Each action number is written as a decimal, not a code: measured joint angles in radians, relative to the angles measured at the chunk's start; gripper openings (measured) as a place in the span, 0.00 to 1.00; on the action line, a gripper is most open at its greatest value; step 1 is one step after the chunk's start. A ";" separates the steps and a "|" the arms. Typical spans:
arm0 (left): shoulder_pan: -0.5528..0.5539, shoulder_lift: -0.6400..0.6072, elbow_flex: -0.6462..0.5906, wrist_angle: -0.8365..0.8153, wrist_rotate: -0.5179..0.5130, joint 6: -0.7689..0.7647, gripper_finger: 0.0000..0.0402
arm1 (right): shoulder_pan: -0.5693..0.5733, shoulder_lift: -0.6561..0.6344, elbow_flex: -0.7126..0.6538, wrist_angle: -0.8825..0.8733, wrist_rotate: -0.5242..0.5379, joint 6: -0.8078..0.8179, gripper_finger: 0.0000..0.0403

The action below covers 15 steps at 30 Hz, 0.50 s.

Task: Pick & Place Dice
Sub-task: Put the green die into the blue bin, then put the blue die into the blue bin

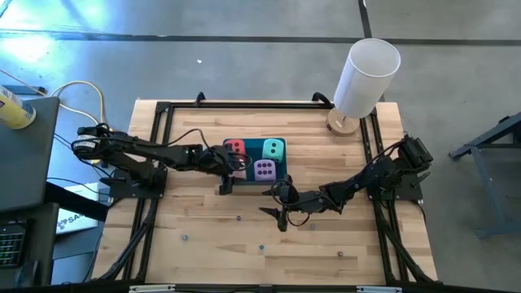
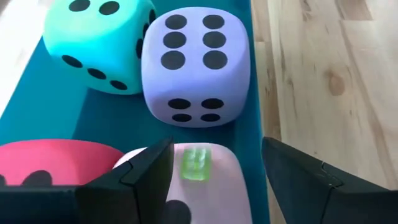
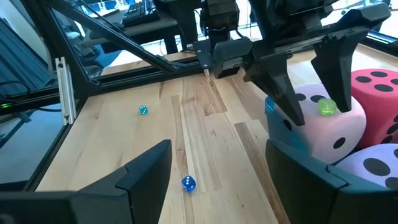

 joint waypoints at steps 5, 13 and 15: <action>0.000 0.000 0.000 0.000 -0.043 0.023 0.59 | 0.000 0.000 0.000 0.000 0.000 0.002 0.62; -0.010 -0.007 0.000 0.094 -0.053 0.050 0.59 | 0.000 0.000 0.000 0.000 0.000 0.002 0.62; -0.021 -0.015 0.000 0.134 -0.053 0.050 0.59 | 0.000 0.000 0.000 -0.001 0.000 0.002 0.62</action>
